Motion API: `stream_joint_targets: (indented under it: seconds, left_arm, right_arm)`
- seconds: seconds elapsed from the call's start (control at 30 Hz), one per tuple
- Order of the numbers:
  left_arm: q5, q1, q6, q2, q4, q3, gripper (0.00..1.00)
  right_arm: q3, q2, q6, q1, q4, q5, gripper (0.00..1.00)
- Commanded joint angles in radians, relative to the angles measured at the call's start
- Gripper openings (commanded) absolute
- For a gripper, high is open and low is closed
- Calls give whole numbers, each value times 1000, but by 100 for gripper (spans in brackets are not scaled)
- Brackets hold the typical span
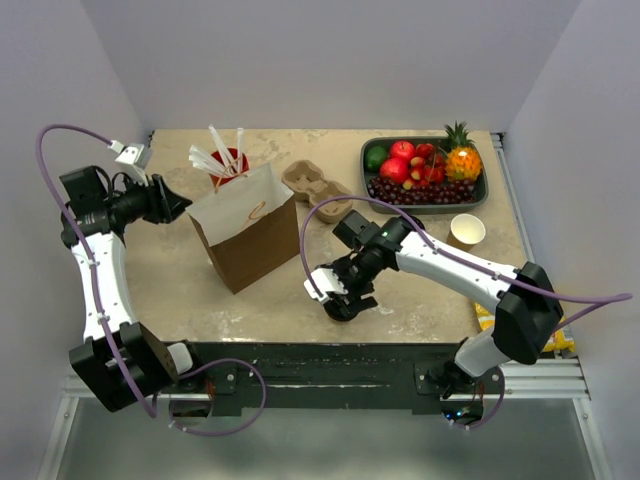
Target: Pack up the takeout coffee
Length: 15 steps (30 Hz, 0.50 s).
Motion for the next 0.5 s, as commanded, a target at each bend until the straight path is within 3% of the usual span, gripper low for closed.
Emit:
stream_joint_targets:
  seconds: [0.0,0.23,0.37,0.47]
  left_arm:
    - [14,5,-28,5,39,-8,48]
    - [22,3,-42,9,55,-19,48]
    - [22,5,-40,12,52,-16,48]
    - [24,3,-45,15,52,-14,48]
  right_arm:
    - [34,-11,-17,-5,-23,-28,74]
    - [5,-14,24,-5,45,-20,77]
    - [3,-3,33,-5,60,-16,74]
    - [8,-3,35,-5,45,-22,66]
